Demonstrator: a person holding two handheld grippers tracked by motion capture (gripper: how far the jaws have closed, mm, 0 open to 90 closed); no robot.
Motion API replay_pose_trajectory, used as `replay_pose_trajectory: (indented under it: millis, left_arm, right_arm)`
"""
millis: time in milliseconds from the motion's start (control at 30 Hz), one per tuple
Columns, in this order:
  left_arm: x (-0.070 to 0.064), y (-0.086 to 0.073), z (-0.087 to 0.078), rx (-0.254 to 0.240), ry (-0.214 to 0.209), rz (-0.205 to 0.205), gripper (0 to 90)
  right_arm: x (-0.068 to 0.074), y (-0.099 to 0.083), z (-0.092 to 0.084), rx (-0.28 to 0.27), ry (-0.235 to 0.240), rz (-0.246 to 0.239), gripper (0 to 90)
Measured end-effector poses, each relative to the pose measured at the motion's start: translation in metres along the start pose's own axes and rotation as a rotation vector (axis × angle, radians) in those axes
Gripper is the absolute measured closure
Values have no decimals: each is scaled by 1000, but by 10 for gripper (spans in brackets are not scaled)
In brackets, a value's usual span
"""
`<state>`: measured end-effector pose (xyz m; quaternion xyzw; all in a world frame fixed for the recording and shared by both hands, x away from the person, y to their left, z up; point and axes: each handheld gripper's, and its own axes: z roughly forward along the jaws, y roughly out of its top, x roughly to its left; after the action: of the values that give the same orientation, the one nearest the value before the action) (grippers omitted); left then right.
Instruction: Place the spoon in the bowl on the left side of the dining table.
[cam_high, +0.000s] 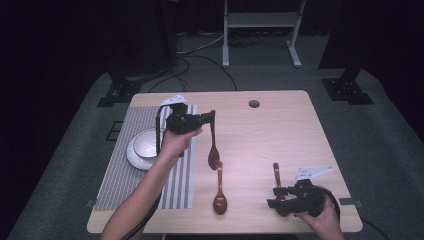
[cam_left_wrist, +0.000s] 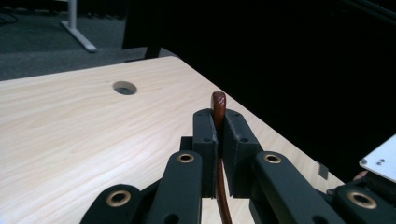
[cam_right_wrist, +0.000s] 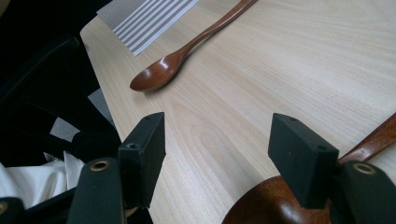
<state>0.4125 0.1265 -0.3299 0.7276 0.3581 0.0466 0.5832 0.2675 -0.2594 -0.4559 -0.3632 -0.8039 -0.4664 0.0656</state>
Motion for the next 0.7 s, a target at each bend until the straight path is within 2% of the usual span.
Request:
replay_pose_trajectory:
  millis: [267,533,700]
  left_arm:
    - [11,6,-14,-15,38,-6,844]
    - [24,10,-31,-28,93,-14,844]
    - [31,12,-42,-46,101,-32,844]
  right_arm:
    - [-2,0,2,5,12,11,352]
    - [-2,-1,2,2,16,18,352]
    - [-3,-1,3,5,21,19,352]
